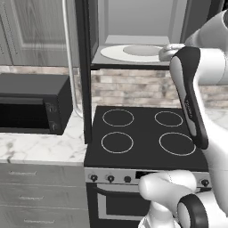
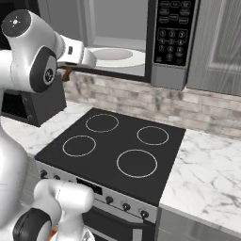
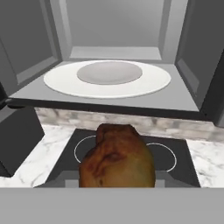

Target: Transport the chicken drumstick from the fridge to the microwave and turn on the microwave.

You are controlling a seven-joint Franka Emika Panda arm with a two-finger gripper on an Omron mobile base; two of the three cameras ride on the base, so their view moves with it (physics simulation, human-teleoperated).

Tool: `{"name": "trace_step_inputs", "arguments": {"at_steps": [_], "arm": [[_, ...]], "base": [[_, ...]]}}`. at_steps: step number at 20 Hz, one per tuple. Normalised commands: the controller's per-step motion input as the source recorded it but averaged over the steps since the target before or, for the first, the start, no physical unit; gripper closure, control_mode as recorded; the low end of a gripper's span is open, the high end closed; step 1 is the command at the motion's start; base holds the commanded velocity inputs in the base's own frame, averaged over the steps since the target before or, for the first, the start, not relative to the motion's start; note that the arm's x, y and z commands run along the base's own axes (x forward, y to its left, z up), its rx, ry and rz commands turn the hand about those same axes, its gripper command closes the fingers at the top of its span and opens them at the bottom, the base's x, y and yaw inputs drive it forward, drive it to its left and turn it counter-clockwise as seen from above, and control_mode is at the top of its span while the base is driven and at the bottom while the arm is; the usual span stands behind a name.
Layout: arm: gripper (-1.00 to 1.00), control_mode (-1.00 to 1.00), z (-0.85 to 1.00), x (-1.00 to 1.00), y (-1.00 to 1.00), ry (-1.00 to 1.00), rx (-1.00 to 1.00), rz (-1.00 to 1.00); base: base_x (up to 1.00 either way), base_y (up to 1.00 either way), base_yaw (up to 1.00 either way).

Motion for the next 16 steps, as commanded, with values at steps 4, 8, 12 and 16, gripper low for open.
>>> {"name": "trace_step_inputs", "arguments": {"at_steps": [4, 8, 12, 16], "arm": [[1.0, -1.0, 0.0, 0.54, -0.08, 0.0, 0.0, 0.0], [1.0, -1.0, 0.0, 0.68, 0.0, 0.0, 0.0, 0.0], [1.0, -1.0, 0.0, 0.71, -0.01, 0.0, 0.0, 0.0], [1.0, -1.0, 0.0, 0.69, 0.0, 0.0, 0.0, 0.0]], "base": [[0.0, 0.0, 0.0], [0.0, 0.0, 0.0], [0.0, 0.0, 0.0], [0.0, 0.0, 0.0]]}}
